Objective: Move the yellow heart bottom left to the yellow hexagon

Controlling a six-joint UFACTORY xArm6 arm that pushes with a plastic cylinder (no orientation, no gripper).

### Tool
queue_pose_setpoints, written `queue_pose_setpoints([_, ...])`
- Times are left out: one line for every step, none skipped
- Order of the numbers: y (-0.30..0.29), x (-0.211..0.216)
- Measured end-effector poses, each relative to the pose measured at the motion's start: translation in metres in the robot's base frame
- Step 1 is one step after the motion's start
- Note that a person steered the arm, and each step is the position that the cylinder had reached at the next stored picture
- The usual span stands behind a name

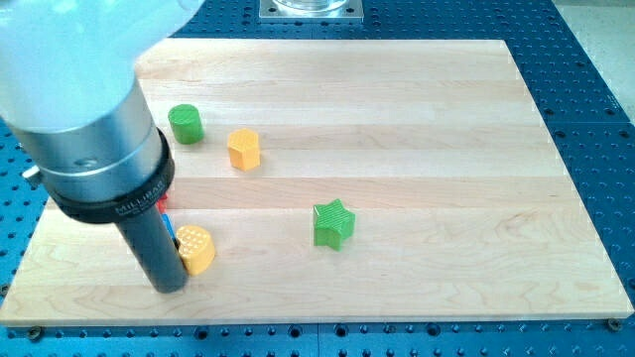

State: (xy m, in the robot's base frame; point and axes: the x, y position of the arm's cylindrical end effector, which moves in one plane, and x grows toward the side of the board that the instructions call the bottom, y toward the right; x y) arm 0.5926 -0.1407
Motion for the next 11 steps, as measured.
queue_pose_setpoints([0.037,0.005])
queue_pose_setpoints([0.061,-0.009])
queue_pose_setpoints([0.066,-0.016])
queue_pose_setpoints([0.050,0.006])
queue_pose_setpoints([0.030,0.010])
queue_pose_setpoints([0.030,-0.012])
queue_pose_setpoints([0.030,-0.023])
queue_pose_setpoints([0.023,-0.015])
queue_pose_setpoints([0.011,-0.022])
queue_pose_setpoints([0.011,-0.049])
queue_pose_setpoints([0.012,-0.069])
